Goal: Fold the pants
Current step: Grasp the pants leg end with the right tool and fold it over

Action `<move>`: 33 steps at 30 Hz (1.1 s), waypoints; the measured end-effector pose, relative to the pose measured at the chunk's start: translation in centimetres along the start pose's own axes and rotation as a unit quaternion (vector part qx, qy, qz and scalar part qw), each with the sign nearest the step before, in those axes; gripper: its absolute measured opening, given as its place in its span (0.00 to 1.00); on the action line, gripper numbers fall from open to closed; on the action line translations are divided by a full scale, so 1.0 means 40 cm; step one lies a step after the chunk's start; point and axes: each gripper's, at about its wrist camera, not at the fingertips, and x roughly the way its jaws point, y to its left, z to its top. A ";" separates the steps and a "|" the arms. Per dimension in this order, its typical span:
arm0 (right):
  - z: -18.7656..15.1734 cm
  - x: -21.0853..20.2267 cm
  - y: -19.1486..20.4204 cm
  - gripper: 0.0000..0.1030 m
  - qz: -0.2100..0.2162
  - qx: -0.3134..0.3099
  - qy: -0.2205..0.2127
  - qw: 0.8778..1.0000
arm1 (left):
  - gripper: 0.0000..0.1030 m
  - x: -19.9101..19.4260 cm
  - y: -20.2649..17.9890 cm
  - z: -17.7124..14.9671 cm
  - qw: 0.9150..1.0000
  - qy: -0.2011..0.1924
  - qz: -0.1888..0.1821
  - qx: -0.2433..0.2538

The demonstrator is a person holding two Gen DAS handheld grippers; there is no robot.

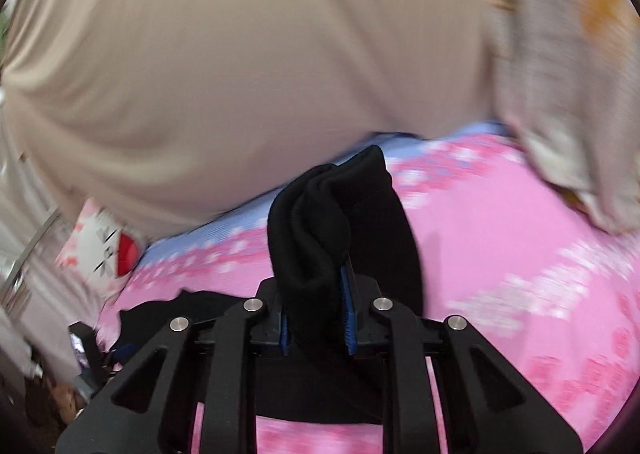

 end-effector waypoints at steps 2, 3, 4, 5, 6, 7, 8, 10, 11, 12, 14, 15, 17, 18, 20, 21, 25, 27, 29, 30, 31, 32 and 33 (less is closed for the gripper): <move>0.008 0.058 0.112 0.18 0.023 -0.029 0.013 0.999 | 0.94 0.000 0.068 -0.014 1.000 -0.001 0.008 -0.021; 0.007 0.091 0.167 0.18 0.035 -0.042 0.022 0.998 | 0.94 0.000 0.116 -0.025 0.999 -0.002 0.014 -0.035; 0.001 0.114 0.207 0.18 0.042 -0.052 0.028 0.997 | 0.94 0.000 0.144 -0.032 0.999 -0.002 0.018 -0.043; -0.011 0.157 0.275 0.18 0.051 -0.071 0.041 0.995 | 0.94 -0.001 0.179 -0.040 0.998 -0.002 0.022 -0.053; -0.026 0.186 0.320 0.18 0.057 -0.084 0.049 0.994 | 0.94 -0.001 0.213 -0.048 0.998 -0.003 0.026 -0.063; -0.041 0.220 0.364 0.18 0.065 -0.093 0.060 0.992 | 0.94 -0.002 0.257 -0.059 0.997 -0.005 0.031 -0.075; -0.066 0.266 0.420 0.18 0.077 -0.105 0.077 0.989 | 0.94 -0.004 0.290 -0.067 0.996 -0.005 0.036 -0.082; -0.112 0.331 0.501 0.18 0.084 -0.125 0.096 0.984 | 0.94 -0.006 0.355 -0.085 0.994 -0.007 0.047 -0.095; -0.145 0.374 0.549 0.18 0.087 -0.138 0.112 0.980 | 0.94 -0.007 0.382 -0.094 0.994 -0.006 0.051 -0.099; -0.169 0.406 0.582 0.18 0.090 -0.145 0.123 0.978 | 0.94 -0.008 0.415 -0.105 0.993 -0.005 0.056 -0.105; -0.228 0.467 0.647 0.18 0.096 -0.162 0.148 0.971 | 0.94 -0.008 0.455 -0.117 0.992 -0.004 0.058 -0.112; -0.252 0.489 0.673 0.18 0.096 -0.170 0.156 0.968 | 0.94 -0.008 0.478 -0.126 0.991 -0.004 0.059 -0.117; -0.309 0.532 0.724 0.18 0.094 -0.192 0.174 0.961 | 0.94 -0.008 0.502 -0.133 0.991 -0.002 0.056 -0.123; -0.333 0.549 0.742 0.18 0.091 -0.201 0.180 0.959 | 0.94 -0.006 0.514 -0.138 0.991 -0.002 0.053 -0.126; -0.384 0.584 0.759 0.18 0.088 -0.212 0.196 0.953 | 0.94 -0.001 0.523 -0.141 0.990 -0.001 0.048 -0.130; -0.403 0.594 0.756 0.18 0.086 -0.217 0.203 0.951 | 0.94 0.001 0.526 -0.143 0.990 -0.001 0.045 -0.131; -0.475 0.630 0.755 0.26 0.079 -0.236 0.226 0.942 | 0.94 0.020 0.535 -0.152 0.990 0.006 0.032 -0.138; -0.469 0.598 0.757 0.49 0.095 -0.233 0.219 0.943 | 0.94 0.026 0.536 -0.154 0.990 0.009 0.029 -0.140; -0.456 0.550 0.756 0.73 0.095 -0.231 0.204 0.946 | 0.94 0.027 0.542 -0.156 0.989 0.008 0.025 -0.142; -0.453 0.518 0.757 0.75 0.093 -0.241 0.190 0.947 | 0.94 0.026 0.546 -0.158 0.989 0.006 0.025 -0.143; -0.454 0.487 0.758 0.75 0.085 -0.256 0.180 0.946 | 0.94 0.027 0.549 -0.158 0.989 0.006 0.026 -0.145; -0.454 0.471 0.763 0.75 0.075 -0.266 0.174 0.945 | 0.94 0.028 0.553 -0.160 0.989 0.007 0.027 -0.147; -0.455 0.452 0.762 0.75 0.070 -0.276 0.168 0.944 | 0.94 0.030 0.557 -0.160 0.988 0.008 0.026 -0.150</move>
